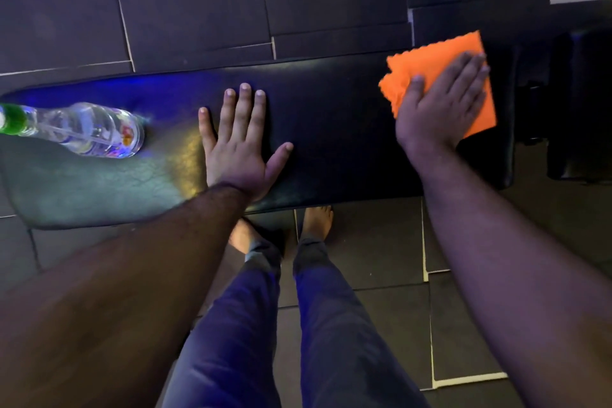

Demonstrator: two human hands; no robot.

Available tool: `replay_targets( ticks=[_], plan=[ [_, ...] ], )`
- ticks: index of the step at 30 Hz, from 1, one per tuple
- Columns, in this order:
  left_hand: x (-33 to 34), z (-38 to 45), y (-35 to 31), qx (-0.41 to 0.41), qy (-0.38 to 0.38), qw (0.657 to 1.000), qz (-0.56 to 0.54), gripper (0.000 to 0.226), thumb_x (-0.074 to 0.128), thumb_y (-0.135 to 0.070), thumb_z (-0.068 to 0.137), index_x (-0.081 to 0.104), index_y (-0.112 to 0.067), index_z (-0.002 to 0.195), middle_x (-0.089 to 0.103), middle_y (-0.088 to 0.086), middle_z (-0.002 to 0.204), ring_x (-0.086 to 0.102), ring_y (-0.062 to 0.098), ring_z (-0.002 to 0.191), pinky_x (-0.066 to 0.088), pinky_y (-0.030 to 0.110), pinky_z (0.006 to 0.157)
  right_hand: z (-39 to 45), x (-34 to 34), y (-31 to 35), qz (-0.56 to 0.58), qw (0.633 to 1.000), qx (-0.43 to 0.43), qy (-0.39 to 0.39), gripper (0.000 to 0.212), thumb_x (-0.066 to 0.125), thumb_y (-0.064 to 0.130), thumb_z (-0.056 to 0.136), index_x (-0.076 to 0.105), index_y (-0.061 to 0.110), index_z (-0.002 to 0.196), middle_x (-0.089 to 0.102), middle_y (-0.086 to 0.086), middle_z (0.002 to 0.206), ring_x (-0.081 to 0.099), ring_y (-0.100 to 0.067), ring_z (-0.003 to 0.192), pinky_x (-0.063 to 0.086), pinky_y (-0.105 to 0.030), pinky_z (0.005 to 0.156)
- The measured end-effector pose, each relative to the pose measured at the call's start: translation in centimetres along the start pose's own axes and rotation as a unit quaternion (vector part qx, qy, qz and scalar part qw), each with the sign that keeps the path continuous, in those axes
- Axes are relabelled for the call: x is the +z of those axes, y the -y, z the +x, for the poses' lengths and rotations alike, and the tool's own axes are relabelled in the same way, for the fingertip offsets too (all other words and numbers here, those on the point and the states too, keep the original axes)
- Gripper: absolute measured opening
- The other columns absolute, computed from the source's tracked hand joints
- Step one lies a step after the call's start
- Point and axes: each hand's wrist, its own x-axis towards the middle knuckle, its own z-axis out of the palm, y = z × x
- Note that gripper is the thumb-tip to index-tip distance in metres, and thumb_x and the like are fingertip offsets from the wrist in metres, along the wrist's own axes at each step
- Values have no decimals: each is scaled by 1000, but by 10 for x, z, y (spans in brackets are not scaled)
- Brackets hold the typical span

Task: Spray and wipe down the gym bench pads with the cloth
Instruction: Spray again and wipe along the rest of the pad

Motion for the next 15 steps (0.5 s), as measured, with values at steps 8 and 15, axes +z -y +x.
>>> replay_targets(
  ticks=[8,15],
  plan=[
    [-2,-1,0,2,-2,1000,-6,95,36,-77,102,7,-25,176,5,0,184,1,25,170,0,67,132,-59,-2,2,-16,971,-236,33,79,32,50,109,12,4,170,12,-18,178,12,-34,166,13,-51,134],
    [1,0,-2,6,-20,1000,-7,93,29,-79,102,9,-26,176,5,0,184,3,25,170,-1,65,133,-39,-1,40,-15,998,-64,3,81,27,51,106,15,1,169,13,-20,178,12,-36,165,12,-53,133]
  ],
)
